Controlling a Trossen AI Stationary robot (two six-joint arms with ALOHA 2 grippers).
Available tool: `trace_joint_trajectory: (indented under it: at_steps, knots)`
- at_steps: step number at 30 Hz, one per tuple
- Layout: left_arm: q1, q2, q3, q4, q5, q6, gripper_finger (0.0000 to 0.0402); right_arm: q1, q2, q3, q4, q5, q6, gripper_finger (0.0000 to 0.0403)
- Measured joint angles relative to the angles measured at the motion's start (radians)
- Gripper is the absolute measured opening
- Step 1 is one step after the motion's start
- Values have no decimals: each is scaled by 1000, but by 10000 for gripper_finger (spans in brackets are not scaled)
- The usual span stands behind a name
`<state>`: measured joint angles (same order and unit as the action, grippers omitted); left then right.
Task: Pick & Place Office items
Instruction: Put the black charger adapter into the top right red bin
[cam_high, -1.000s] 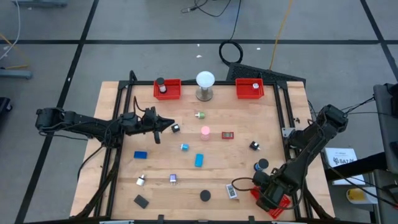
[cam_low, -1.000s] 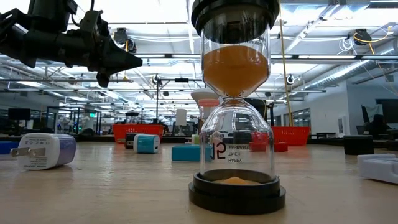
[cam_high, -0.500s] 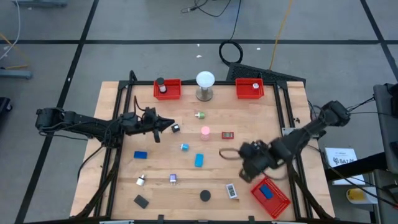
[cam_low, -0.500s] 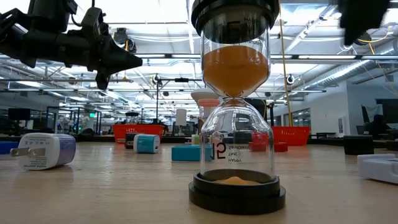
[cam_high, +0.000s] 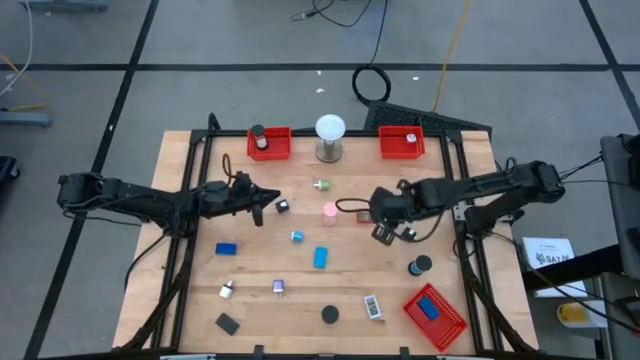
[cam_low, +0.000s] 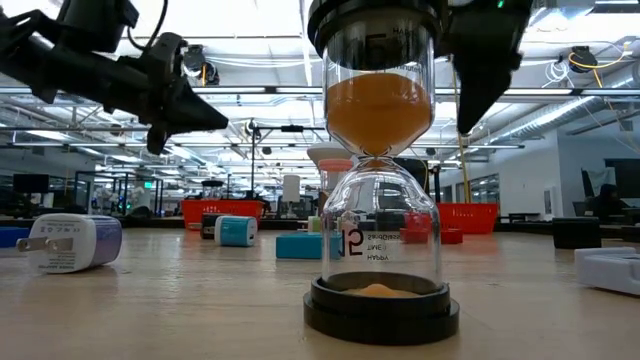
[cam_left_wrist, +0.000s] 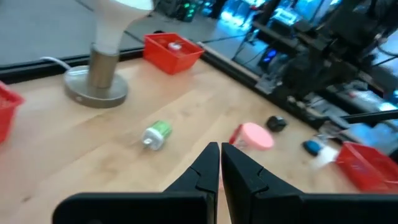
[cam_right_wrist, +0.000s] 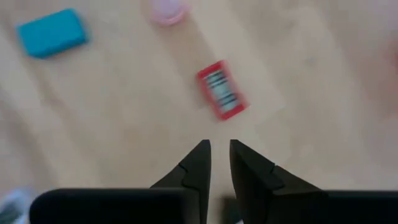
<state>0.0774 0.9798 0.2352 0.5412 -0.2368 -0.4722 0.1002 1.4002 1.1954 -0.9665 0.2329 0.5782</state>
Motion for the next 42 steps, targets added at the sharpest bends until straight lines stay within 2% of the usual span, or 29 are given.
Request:
trace_joint_trajectory:
  at_steps: [2,5,9,13,19,22,27,30,34,38,42]
  knots:
    - [0,0,39,-85,-33,0,17,-54,-3,-48,113,8,-67,52]
    - [6,0,115,-272,-79,-67,17,-135,-2,-121,328,-38,-114,45]
    - [21,0,218,-538,-79,-134,17,-201,-4,-184,590,-106,-157,37]
    - [20,0,290,-648,-80,-86,17,-240,-4,-189,659,-104,-217,34]
    - [20,17,330,-736,-52,-120,29,-292,-4,-189,671,-106,-295,34]
    - [21,39,329,-791,-33,-144,61,-315,-4,-189,670,-106,-333,34]
    - [29,106,329,-795,-20,-175,145,-344,-4,-189,670,-106,-378,34]
    - [28,158,329,-771,-20,-83,200,-357,-4,-189,670,-107,-407,34]
    - [20,243,329,-737,-74,52,259,-368,-4,-189,671,-107,-427,34]
    - [19,326,328,-704,-87,148,298,-369,-4,-189,670,-107,-441,34]
    - [20,394,328,-699,-87,153,316,-369,-4,-189,670,-108,-441,34]
